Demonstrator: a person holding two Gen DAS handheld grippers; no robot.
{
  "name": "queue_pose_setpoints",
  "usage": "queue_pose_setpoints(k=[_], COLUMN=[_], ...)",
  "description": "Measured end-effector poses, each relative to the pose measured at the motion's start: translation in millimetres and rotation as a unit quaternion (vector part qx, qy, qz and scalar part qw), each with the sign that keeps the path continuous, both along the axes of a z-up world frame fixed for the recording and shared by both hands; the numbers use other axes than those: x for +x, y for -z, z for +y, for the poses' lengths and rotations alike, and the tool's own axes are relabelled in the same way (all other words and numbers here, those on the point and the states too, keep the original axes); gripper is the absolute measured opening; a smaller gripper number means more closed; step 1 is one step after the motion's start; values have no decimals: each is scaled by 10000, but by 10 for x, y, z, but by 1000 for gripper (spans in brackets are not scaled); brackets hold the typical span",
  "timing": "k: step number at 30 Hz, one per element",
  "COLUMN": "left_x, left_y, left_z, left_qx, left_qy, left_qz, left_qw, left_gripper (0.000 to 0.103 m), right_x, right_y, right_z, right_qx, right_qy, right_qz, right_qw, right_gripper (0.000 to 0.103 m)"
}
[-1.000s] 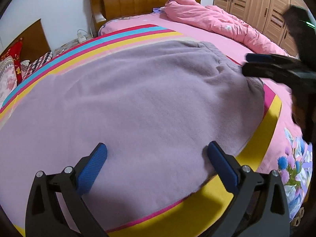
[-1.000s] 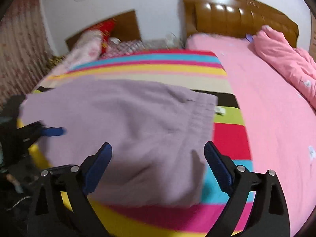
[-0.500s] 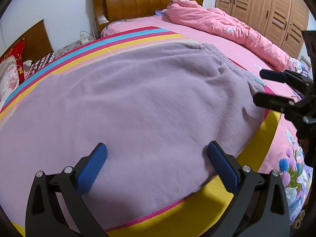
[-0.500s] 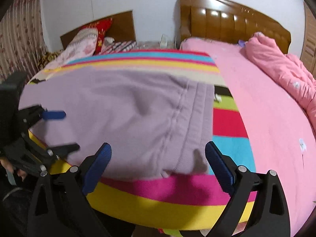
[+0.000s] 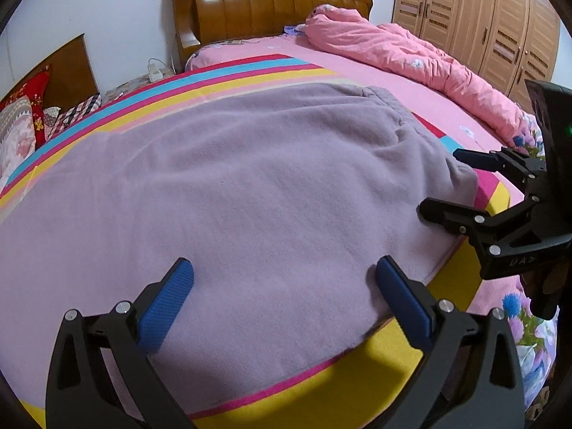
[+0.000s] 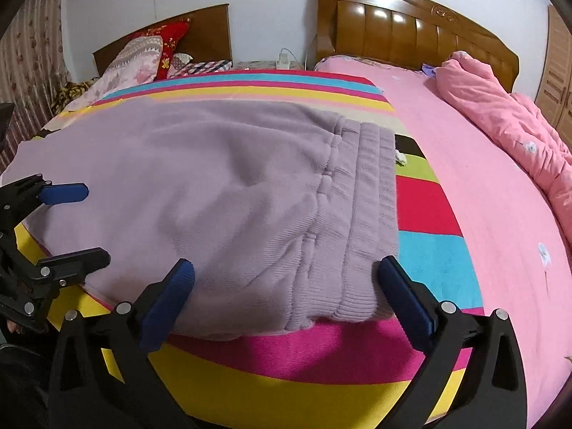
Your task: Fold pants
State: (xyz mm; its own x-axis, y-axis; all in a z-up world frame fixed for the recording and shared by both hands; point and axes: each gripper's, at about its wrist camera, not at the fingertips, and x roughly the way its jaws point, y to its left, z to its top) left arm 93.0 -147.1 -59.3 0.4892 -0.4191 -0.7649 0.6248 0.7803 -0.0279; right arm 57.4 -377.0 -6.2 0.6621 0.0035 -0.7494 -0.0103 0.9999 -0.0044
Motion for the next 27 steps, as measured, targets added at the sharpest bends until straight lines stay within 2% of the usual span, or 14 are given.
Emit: queue_pose_setpoints(k=[3,6,7,9,10,12,13,15,19,21,22,23,25,27], left_x=[16,68,68,61,70,149,189,252,307,327,340,284,234,206], left_y=[-42,-246,-299,-422,-451,-444,-425,-372,-235,-136,-58,-69,-74,-119], left_z=[42,365,474,788,940,1338,1530,1961,2567,2723,2776,2782,2752,2826], left_qx=[-24,-730,-848,-832,-764,-611,-597,-723,-692,-695,-696,-709,-641,-948], left_qy=[103,82,37,-219,-412,-994,-1266,-1782,-2575,-2709,-2709,-2599,-2467,-2467], left_qz=[204,606,546,145,-25,-176,-156,-30,67,235,352,140,17,-23], left_qw=[9997,9955,9949,9962,9962,9930,9900,9813,9638,9598,9594,9629,9670,9644], left_gripper=[102,101,101,101,101,101,101,101,101,101,101,101,101,101], right_x=[45,86,100,76,68,83,141,255,468,531,526,551,561,527], right_y=[16,-43,-121,-317,-422,-584,-622,-501,-120,72,99,119,118,42], right_z=[-38,27,100,300,408,654,1036,1491,1959,1962,1911,1819,1705,1701], right_qx=[-19,-316,-641,-1239,-1191,-679,-327,-366,-797,-755,-513,-187,125,-26], right_qy=[26,259,423,604,515,143,-506,-1161,-1504,-1494,-1451,-1378,-1284,-1218], right_qz=[56,378,432,81,-133,-473,-642,-577,-193,70,84,220,318,166], right_qw=[10000,9985,9961,9904,9915,9965,9961,9909,9852,9859,9881,9900,9911,9924], right_gripper=[99,98,98,98,98,98,98,98,98,98,98,98,98,98])
